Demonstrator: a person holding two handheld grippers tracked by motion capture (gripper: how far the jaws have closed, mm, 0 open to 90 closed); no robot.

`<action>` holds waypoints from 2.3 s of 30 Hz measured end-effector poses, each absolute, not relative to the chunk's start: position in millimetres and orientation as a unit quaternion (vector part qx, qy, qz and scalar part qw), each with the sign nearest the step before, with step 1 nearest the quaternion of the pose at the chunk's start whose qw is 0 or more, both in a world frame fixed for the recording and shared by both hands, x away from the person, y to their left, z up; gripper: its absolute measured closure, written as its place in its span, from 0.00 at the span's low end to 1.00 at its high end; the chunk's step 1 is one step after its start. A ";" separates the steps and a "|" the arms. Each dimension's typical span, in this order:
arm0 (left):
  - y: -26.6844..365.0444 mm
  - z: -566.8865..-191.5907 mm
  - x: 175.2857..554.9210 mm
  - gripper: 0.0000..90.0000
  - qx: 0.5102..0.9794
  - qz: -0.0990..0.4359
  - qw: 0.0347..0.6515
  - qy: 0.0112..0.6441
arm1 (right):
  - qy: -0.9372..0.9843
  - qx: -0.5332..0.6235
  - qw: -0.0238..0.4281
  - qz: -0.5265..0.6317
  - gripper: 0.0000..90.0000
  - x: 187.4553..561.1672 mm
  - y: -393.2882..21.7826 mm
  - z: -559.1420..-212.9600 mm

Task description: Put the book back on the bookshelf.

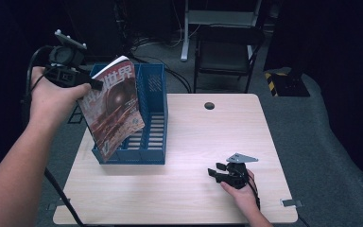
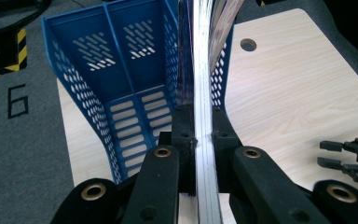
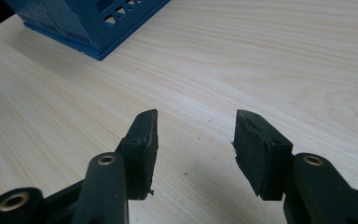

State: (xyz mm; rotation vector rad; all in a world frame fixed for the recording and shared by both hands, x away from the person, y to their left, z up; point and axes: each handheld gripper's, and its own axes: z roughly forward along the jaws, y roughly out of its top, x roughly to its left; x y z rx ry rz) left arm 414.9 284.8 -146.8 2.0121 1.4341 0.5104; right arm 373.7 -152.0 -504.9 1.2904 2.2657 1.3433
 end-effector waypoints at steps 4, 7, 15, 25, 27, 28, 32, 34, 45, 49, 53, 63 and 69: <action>288.4 -148.0 419.3 0.93 0.751 0.194 0.305 0.552 | 0.767 0.439 0.106 0.456 0.55 373.9 -152.8 -504.9; 289.0 -149.5 423.8 0.93 0.749 0.199 0.301 0.556 | 0.767 0.439 0.104 0.456 0.55 374.0 -152.9 -504.8; 288.8 -157.2 439.7 0.93 0.732 0.204 0.292 0.581 | 0.769 0.438 0.103 0.455 0.55 373.9 -151.4 -505.4; 286.0 -163.4 454.7 0.93 0.714 0.207 0.291 0.602 | 0.766 0.437 0.104 0.460 0.55 373.9 -153.0 -505.0; 286.4 -164.3 457.6 0.93 0.712 0.203 0.292 0.606 | 0.766 0.437 0.101 0.460 0.55 373.7 -153.3 -504.5; 286.5 -164.9 459.1 0.93 0.710 0.203 0.293 0.607 | 0.766 0.438 0.101 0.460 0.55 373.6 -153.5 -504.4; 287.5 -167.5 464.6 0.93 0.705 0.206 0.295 0.611 | 0.765 0.438 0.100 0.461 0.55 373.1 -153.7 -503.9; 288.8 -169.4 467.4 0.93 0.701 0.206 0.295 0.615 | 0.765 0.437 0.100 0.462 0.55 373.2 -154.0 -503.7; 292.0 -181.2 478.7 0.93 0.687 0.213 0.305 0.624 | 0.762 0.441 0.097 0.464 0.55 372.9 -155.6 -503.2; 289.5 -186.6 483.1 0.93 0.685 0.217 0.306 0.625 | 0.762 0.441 0.097 0.464 0.55 372.9 -155.6 -503.1; 287.5 -192.8 488.4 0.93 0.680 0.220 0.307 0.628 | 0.762 0.441 0.099 0.464 0.55 373.0 -155.9 -502.8; 283.3 -209.5 499.6 0.93 0.672 0.232 0.311 0.631 | 0.761 0.440 0.099 0.466 0.55 373.7 -158.5 -502.2; 281.9 -219.6 504.1 0.93 0.665 0.236 0.317 0.634 | 0.762 0.438 0.103 0.465 0.55 374.3 -159.4 -502.2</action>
